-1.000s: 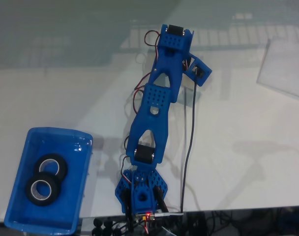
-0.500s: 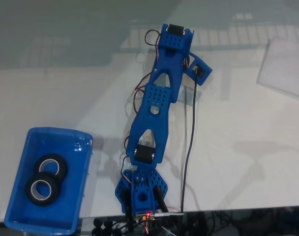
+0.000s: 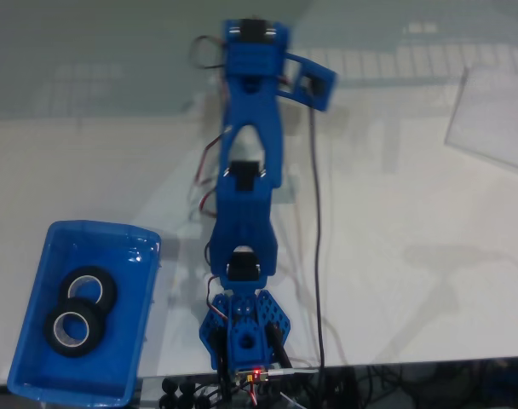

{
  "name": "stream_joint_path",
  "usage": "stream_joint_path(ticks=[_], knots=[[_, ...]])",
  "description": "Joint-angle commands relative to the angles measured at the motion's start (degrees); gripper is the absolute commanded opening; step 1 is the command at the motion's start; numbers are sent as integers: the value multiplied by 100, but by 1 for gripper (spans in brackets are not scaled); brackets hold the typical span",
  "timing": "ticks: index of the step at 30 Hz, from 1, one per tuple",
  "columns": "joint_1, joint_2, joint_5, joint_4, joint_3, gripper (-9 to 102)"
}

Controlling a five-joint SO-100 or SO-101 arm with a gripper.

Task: Grasp all tape and put them in the bin.

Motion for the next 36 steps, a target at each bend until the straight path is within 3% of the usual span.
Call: stream_joint_path(ticks=[1,10,23,33,36], knots=[[-1090,1406,-325,167,606,0],[-4228,3252,-1169,562,2276,0],[-7989,4579,-1274,483,4087,0],[-8437,4526,-1116,466,4315,0],[-8385,4509,-1072,475,4315,12]])
